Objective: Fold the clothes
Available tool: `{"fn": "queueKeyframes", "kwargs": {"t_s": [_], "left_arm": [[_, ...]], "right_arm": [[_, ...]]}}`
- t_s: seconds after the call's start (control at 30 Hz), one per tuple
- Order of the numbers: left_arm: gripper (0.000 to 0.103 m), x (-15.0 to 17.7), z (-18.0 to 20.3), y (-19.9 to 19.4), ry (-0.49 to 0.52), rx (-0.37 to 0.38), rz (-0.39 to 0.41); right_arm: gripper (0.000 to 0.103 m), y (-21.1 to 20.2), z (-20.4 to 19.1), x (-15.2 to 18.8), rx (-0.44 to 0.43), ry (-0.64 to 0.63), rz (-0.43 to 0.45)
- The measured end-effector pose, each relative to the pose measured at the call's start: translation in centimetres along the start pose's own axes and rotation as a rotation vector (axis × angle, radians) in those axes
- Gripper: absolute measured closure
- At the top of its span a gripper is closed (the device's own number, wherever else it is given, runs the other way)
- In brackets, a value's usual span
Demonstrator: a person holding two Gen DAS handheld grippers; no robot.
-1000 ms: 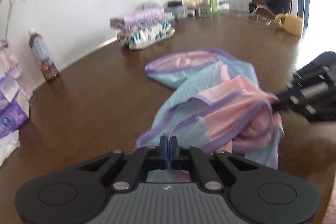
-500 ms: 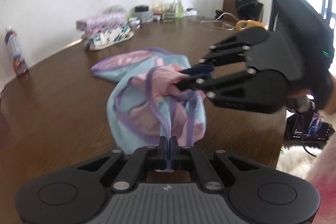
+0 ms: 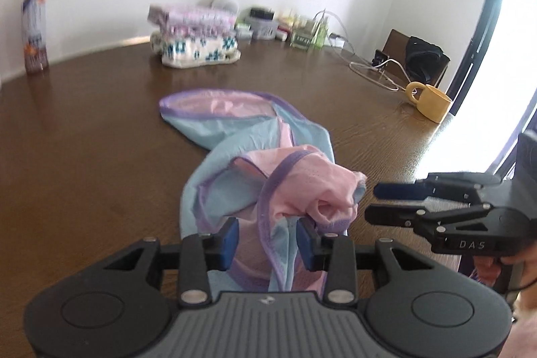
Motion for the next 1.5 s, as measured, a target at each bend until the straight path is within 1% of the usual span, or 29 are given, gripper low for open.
{"fn": "queueKeyframes", "kwargs": {"t_s": [0.03, 0.07, 0.1, 0.13, 0.17, 0.23, 0.3, 0.37, 0.5, 0.67, 0.7, 0.8, 0.9, 0.97, 1.1, 1.33, 1.5], "left_arm": [[0.069, 0.0, -0.2, 0.5, -0.014, 0.006, -0.009], [0.074, 0.1, -0.2, 0.8, -0.02, 0.016, -0.016], [0.093, 0.1, -0.2, 1.0, -0.023, 0.027, -0.02], [0.099, 0.2, -0.2, 1.3, -0.025, 0.038, -0.024], [0.099, 0.3, -0.1, 1.2, -0.01, 0.038, -0.018], [0.099, 0.4, 0.6, 0.8, 0.052, 0.015, 0.014], [0.099, 0.3, 1.1, 0.0, 0.111, -0.026, 0.052], [0.099, 0.3, 1.7, -0.8, 0.174, -0.071, 0.09], [0.1, 0.8, 3.0, -2.5, 0.314, -0.175, 0.144], [0.1, 2.3, 4.5, -4.2, 0.501, -0.332, 0.193], [0.1, 2.7, 4.9, -4.4, 0.526, -0.342, 0.196], [0.1, 3.9, 6.1, -4.7, 0.557, -0.329, 0.187], [0.1, 5.0, 7.0, -4.8, 0.557, -0.322, 0.183], [0.1, 5.6, 7.4, -5.0, 0.533, -0.316, 0.192], [0.1, 6.8, 8.3, -5.8, 0.474, -0.315, 0.224], [0.1, 8.2, 10.5, -6.5, 0.397, -0.375, 0.297], [0.099, 8.8, 11.4, -6.3, 0.372, -0.409, 0.314]], "right_arm": [[0.066, 0.4, 0.0, 0.1, -0.008, 0.014, -0.004], [0.066, 0.7, 0.1, 0.2, -0.017, 0.027, -0.008], [0.068, 1.0, 0.0, 0.3, -0.022, 0.032, -0.01], [0.069, 1.4, -0.3, 0.2, -0.025, 0.028, -0.01], [0.07, 1.7, -0.5, 0.2, -0.028, 0.024, -0.011], [0.075, 2.2, -0.9, 0.1, -0.032, 0.011, -0.012], [0.089, 2.5, -1.4, 0.2, -0.029, -0.018, -0.016], [0.096, 2.4, -1.8, 0.3, -0.021, -0.062, -0.012], [0.097, 1.0, -2.0, 0.4, 0.031, -0.166, 0.015], [0.097, -1.6, -1.2, -0.2, 0.17, -0.298, 0.071], [0.097, -2.1, -1.2, -0.3, 0.175, -0.312, 0.081], [0.097, -3.1, -1.6, -0.1, 0.176, -0.344, 0.095], [0.097, -3.6, -1.5, 0.5, 0.171, -0.334, 0.088], [0.097, -4.0, -1.3, 1.0, 0.172, -0.318, 0.087], [0.098, -5.3, -1.0, 1.8, 0.173, -0.274, 0.111], [0.097, -6.8, -1.3, 3.1, 0.152, -0.259, 0.142], [0.097, -7.1, -1.2, 3.9, 0.124, -0.23, 0.142]]}}
Point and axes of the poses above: each gripper's, at about its wrist camera, not at the fingertips, and y roughly the way its jaws point, z to its right, x to its underside, the point moved 4 cm from there along y, roughly the way its jaws point, and after that the axes turned 7 degrees about z, right-handed, at the moved point
